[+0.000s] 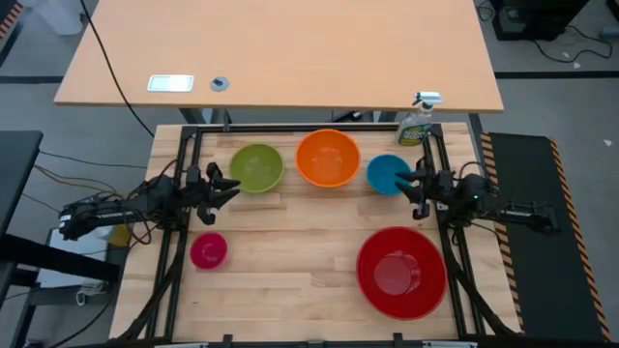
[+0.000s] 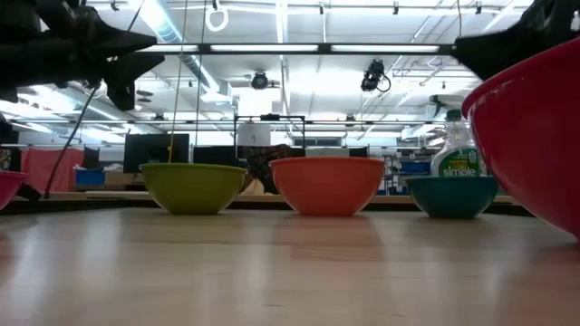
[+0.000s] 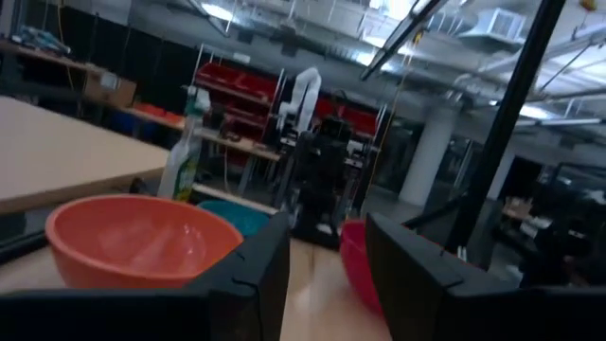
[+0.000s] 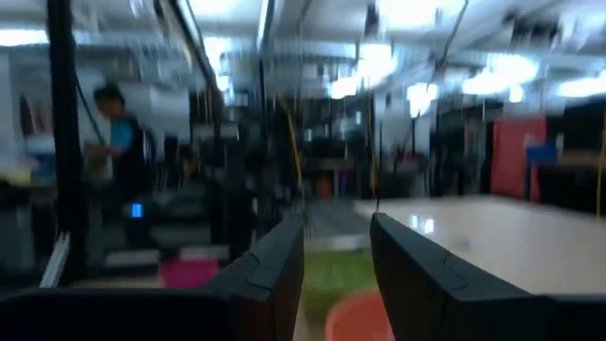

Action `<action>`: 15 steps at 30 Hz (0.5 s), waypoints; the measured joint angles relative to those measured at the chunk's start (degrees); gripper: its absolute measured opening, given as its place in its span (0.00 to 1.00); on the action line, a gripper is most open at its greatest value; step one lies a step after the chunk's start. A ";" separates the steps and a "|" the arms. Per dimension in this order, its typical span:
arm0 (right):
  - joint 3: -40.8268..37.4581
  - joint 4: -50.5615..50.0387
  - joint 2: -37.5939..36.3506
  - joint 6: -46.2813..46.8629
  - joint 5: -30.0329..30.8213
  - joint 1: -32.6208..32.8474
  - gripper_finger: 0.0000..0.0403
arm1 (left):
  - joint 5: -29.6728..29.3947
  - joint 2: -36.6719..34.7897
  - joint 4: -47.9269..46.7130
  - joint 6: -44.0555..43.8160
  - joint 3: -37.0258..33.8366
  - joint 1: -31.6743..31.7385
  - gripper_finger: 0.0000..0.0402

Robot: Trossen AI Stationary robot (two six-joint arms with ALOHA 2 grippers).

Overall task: Nest bowls inside each other
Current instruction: Stack the orange bowl on top of the red bowl

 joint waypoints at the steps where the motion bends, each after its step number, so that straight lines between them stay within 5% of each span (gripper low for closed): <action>1: 0.00 2.08 0.03 -0.43 -0.02 0.00 0.33 | 0.00 -0.02 0.14 -0.73 0.00 0.00 0.35; 4: 0.02 6.94 0.02 -3.33 2.53 -0.08 0.33 | 0.00 0.00 0.24 -2.21 0.00 0.00 0.35; 11: 0.08 7.31 2.58 1.35 19.60 -2.04 0.33 | -1.99 0.02 1.54 -2.26 0.00 0.00 0.35; 15: 2.17 7.43 6.49 2.64 18.05 -3.72 0.33 | -2.86 0.02 3.22 -2.26 0.00 0.00 0.35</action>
